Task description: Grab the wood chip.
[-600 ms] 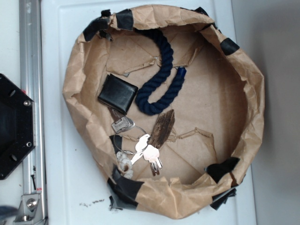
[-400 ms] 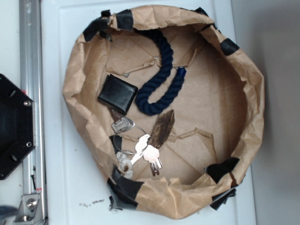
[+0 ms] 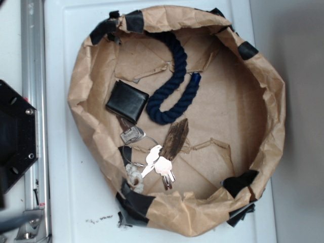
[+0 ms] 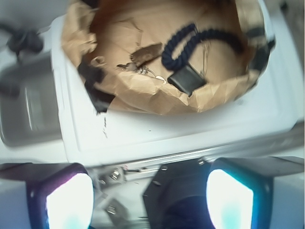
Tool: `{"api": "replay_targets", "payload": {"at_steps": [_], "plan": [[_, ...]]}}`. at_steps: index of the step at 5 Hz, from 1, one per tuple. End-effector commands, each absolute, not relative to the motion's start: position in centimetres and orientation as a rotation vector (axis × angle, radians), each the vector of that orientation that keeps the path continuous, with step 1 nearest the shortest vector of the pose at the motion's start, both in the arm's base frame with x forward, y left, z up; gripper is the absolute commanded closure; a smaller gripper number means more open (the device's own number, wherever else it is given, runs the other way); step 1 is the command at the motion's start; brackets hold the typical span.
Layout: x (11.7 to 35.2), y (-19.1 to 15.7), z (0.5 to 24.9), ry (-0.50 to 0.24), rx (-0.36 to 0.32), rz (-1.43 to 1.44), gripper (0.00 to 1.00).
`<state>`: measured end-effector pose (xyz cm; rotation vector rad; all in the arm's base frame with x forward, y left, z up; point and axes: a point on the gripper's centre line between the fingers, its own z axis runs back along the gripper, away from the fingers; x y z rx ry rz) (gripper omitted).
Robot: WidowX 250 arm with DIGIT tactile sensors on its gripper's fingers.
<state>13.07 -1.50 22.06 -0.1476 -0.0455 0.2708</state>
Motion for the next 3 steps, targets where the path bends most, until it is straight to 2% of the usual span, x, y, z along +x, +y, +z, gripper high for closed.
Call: {"api": "replay_targets", "payload": {"at_steps": [1, 2, 3], "plan": [[21.0, -0.2, 18.8, 0.013, -0.228, 0.623, 0.00], [24.4, 0.0, 14.4, 0.012, -0.234, 0.816, 0.00], [26.1, -1.1, 10.0, 0.022, -0.185, 0.836, 0.00]]}}
